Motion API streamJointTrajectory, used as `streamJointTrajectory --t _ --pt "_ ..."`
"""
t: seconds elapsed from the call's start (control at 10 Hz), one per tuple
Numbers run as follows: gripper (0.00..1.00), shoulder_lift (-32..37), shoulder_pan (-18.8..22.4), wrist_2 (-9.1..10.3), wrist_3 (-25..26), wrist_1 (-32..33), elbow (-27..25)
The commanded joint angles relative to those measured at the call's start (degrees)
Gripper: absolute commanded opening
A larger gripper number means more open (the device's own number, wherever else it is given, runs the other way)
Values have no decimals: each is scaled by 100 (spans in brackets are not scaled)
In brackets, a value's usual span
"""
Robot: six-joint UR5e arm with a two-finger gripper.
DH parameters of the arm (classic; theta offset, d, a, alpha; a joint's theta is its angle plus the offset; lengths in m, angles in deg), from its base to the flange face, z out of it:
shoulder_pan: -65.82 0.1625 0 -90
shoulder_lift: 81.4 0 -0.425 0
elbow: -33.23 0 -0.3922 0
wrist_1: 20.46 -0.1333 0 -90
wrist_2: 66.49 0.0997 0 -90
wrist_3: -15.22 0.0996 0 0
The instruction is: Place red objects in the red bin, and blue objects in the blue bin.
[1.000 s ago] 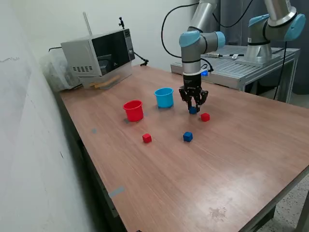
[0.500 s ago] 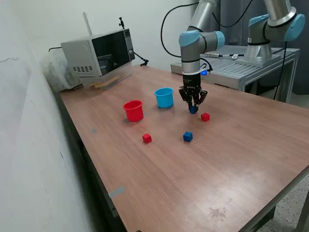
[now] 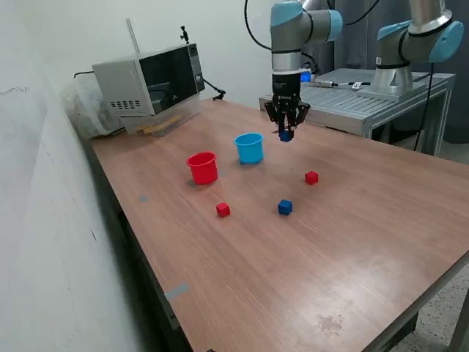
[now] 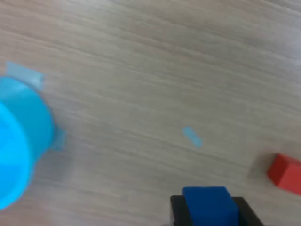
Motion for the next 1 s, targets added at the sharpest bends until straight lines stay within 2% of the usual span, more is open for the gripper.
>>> streamJointTrajectory --t 0.0,0.2,0.4,0.9 --pt "0 216 -707 -93 4 -228 157" --pt "0 119 -1190 -93 -13 -228 263" --pt "0 -56 -1403 -93 -13 -228 403" --pt "0 -294 -1316 21 4 -175 378"
